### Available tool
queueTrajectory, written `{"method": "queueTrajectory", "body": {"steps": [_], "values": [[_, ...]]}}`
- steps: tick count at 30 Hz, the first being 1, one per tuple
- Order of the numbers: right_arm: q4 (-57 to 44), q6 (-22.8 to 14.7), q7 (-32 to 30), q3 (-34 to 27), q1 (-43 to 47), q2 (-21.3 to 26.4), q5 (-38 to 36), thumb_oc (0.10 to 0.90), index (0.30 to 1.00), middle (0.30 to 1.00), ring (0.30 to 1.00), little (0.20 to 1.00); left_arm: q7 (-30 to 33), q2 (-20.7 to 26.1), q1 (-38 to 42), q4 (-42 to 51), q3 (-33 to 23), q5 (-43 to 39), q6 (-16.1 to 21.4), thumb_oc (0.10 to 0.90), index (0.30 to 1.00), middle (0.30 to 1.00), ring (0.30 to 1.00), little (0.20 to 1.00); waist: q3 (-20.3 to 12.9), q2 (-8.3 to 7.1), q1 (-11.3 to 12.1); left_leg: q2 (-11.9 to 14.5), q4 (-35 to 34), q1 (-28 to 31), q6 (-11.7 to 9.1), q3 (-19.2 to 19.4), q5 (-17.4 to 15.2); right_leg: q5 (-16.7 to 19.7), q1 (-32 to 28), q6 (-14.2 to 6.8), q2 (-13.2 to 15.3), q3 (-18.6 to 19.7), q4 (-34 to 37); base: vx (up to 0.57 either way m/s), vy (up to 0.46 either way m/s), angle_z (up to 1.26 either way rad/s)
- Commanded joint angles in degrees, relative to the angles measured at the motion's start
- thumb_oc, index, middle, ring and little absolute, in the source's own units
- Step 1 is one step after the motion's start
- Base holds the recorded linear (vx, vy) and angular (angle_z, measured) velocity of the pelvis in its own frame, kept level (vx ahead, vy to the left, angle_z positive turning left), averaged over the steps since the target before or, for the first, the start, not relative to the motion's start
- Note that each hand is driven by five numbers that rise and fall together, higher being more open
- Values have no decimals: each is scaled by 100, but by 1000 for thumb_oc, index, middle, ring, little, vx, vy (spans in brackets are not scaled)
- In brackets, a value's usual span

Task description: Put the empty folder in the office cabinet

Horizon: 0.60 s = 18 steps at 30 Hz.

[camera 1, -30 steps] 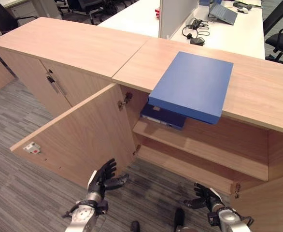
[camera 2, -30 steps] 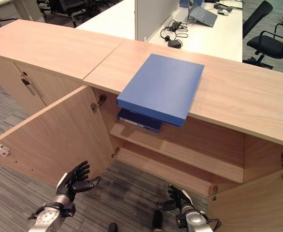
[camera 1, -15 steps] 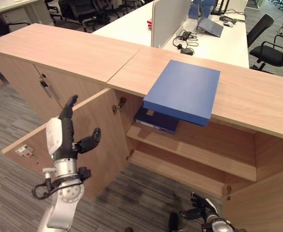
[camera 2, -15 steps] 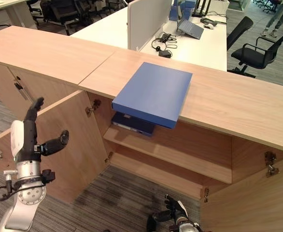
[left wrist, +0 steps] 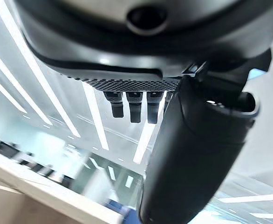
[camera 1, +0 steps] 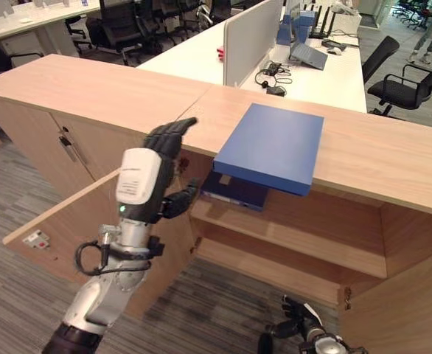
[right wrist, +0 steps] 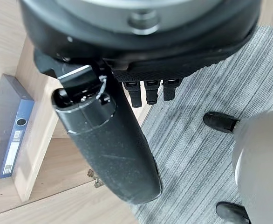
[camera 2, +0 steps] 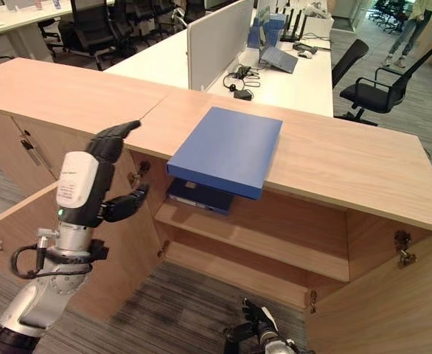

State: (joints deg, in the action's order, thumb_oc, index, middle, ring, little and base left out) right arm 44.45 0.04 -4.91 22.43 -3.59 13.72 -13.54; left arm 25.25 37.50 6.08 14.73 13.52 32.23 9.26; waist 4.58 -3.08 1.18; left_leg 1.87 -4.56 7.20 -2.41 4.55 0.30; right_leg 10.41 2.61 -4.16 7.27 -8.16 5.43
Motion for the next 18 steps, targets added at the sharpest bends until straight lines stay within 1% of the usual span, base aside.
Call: {"method": "queueTrajectory", "body": {"steps": [1,3,5,7,8,14,18], "values": [[19,-407,-28,85,579,121,43,800,900,900,900,900,-14,231,736,343,61,-73,379,800,900,900,900,900,-234,147,-77,27,-44,-182,-55,-558,-501,-756,-552,-458,-37,-220,-43,0,0,0],[72,-402,-30,99,575,98,32,800,900,900,900,900,-124,185,844,186,253,-221,385,800,900,900,900,900,-261,149,-104,31,-44,-166,-53,-537,-504,-765,-559,-459,-47,-213,-43,0,0,0],[86,-401,-30,92,572,95,26,800,900,900,900,900,-133,172,905,109,324,-238,383,800,900,900,900,900,-265,151,-105,34,-44,-164,-54,-529,-503,-765,-561,-460,-49,-210,-43,0,0,0],[104,-396,-38,92,582,99,24,800,900,900,900,900,-166,148,1010,-42,438,-252,349,800,900,900,900,900,-278,149,-127,34,-44,-160,-54,-522,-502,-767,-562,-457,-56,-197,-43,0,0,0],[107,-385,-48,92,593,108,33,800,900,900,900,900,-202,124,1161,-270,550,-199,280,800,900,900,900,900,-303,149,-169,40,-44,-148,-53,-505,-506,-771,-566,-454,-61,-170,-43,0,0,0],[97,-359,-30,78,581,131,52,800,900,900,900,900,-212,134,1427,-568,674,-15,195,800,900,900,900,900,-326,154,-205,44,-44,-122,-57,-469,-515,-770,-570,-454,-68,-150,-43,5,2,-7],[63,-341,-4,67,535,162,61,800,900,900,900,900,-155,137,1667,-870,740,240,67,800,900,900,900,900,-338,158,-247,57,-44,-107,-58,-422,-522,-769,-565,-461,-71,-123,-43,1,0,-6]]}}
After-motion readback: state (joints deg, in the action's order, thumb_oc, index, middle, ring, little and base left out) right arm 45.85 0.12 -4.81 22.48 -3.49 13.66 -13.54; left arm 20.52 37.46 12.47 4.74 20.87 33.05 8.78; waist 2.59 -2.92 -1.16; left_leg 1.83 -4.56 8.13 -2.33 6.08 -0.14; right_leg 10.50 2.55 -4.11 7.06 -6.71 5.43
